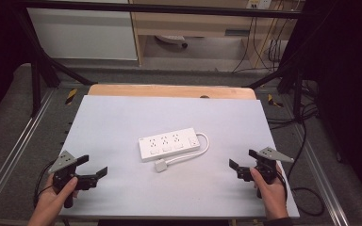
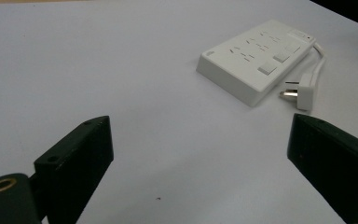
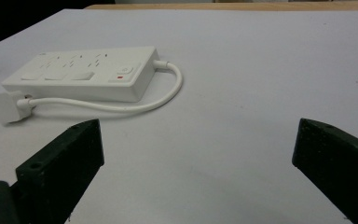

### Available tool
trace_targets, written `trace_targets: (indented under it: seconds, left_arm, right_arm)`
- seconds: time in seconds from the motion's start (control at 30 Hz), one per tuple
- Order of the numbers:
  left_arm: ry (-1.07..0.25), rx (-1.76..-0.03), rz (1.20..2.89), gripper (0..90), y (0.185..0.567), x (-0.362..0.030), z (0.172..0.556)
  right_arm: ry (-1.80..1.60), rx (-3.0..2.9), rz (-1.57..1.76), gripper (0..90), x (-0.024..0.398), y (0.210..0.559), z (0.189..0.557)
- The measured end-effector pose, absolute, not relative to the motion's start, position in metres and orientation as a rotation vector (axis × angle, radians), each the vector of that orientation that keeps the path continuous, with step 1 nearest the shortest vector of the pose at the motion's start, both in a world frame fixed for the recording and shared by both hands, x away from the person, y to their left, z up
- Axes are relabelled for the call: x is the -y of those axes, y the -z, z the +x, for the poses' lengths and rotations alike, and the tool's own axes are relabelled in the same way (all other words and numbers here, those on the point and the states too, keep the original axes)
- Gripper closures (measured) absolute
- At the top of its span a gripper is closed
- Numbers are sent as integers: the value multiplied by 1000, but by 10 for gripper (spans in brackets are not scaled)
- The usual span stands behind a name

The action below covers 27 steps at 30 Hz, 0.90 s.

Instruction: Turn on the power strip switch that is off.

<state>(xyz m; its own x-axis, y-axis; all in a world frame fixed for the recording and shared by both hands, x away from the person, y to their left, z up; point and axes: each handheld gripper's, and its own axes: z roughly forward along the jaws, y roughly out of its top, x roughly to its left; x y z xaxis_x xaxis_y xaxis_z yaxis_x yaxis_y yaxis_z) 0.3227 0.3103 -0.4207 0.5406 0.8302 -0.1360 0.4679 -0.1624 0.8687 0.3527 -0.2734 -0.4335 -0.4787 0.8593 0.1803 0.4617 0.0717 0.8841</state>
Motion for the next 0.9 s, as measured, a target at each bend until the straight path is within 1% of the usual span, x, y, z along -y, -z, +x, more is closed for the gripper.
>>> trace_targets:
  seconds: [0.47, 0.57, 0.67, 0.9]
  left_arm:
    - [-461, -1099, 1797, 68, 422, -312, 324]
    - [-466, -1094, 1803, 68, 422, -310, 324]
    - [-468, -1094, 1807, 68, 423, -311, 324]
    - [-469, -1103, 1804, 68, 423, -313, 323]
  right_arm:
    - [-1427, -1993, 1228, 22, 245, 418, 350]
    - [-1428, -2003, 1207, 24, 238, 412, 353]
    - [-1398, -2004, 1171, 47, 231, 404, 355]
    - [-1420, -2026, 1113, 36, 213, 386, 367]
